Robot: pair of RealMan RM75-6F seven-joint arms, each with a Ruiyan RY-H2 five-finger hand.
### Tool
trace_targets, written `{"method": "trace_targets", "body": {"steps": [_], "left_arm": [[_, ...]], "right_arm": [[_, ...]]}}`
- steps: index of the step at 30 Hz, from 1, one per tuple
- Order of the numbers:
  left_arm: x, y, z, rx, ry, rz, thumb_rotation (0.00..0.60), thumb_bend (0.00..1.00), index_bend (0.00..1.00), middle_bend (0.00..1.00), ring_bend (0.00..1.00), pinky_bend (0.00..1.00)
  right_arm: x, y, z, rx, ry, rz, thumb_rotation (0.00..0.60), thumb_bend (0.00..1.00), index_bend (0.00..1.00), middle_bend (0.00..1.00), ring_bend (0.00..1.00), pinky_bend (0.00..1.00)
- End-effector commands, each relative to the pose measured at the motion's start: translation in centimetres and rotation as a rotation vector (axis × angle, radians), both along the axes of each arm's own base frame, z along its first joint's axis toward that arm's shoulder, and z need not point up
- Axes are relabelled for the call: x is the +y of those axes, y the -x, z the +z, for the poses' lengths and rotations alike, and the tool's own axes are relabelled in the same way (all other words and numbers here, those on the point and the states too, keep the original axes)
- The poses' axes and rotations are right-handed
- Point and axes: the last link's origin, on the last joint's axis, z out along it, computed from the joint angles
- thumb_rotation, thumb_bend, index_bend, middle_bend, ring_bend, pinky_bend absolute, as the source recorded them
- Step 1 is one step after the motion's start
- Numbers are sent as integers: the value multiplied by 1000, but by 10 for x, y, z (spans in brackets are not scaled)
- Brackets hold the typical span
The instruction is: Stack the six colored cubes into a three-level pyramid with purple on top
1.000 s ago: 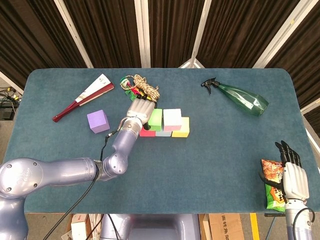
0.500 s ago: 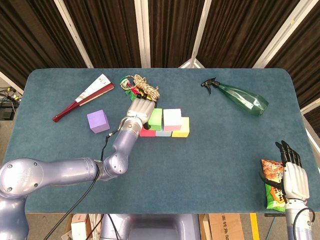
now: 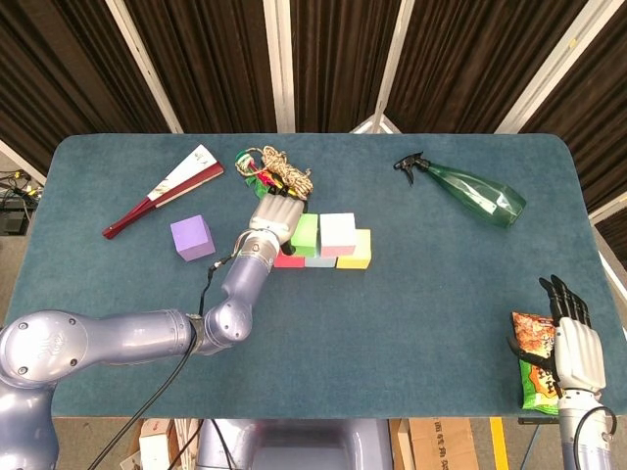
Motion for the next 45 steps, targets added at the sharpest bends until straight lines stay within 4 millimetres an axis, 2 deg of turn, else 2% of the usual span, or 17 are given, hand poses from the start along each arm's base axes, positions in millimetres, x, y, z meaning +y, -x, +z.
{"method": "trace_targets", "body": {"steps": [1, 15, 22, 25, 26, 28, 34, 40, 44, 45], "left_arm": [[0, 0, 0, -1, 0, 0, 600, 297, 240, 282, 0, 0], [0, 0, 1, 2, -3, 15, 600, 239, 129, 171, 0, 0], [-1, -1, 2, 3, 5, 28, 600, 215, 30, 77, 0, 0], [-2, -5, 8, -11, 0, 23, 600, 215, 2, 38, 0, 0], [0, -5, 17, -22, -18, 27, 600, 215, 0, 36, 0, 0], [-1, -3, 24, -33, -21, 28, 600, 216, 0, 35, 0, 0], [0, 8, 43, -70, -37, 33, 600, 215, 0, 37, 0, 0], [0, 28, 62, -74, -57, 39, 600, 216, 27, 46, 0, 0], [-4, 44, 68, -68, -39, 35, 600, 216, 71, 59, 0, 0], [-8, 55, 72, -65, -34, 35, 600, 215, 78, 64, 0, 0]], "right_arm": [[0, 0, 0, 0, 0, 0, 600, 250, 111, 51, 48, 0], [0, 0, 0, -3, 0, -2, 600, 250, 111, 51, 49, 0], [0, 1, 1, -2, 1, -6, 600, 250, 111, 51, 49, 0], [-1, 1, 0, -2, -1, -7, 600, 250, 111, 51, 50, 0], [0, 1, 0, -2, -5, -6, 600, 250, 111, 51, 49, 0], [-1, 1, 0, -1, -7, -5, 600, 250, 111, 51, 50, 0], [0, 1, -1, -1, -9, -5, 600, 250, 111, 51, 50, 0], [-1, 1, -3, 0, -14, -7, 600, 251, 111, 50, 49, 0], [-1, -1, -5, 2, -19, -4, 600, 250, 113, 51, 50, 0], [-1, -1, -5, 1, -21, -4, 600, 249, 113, 51, 50, 0]]}}
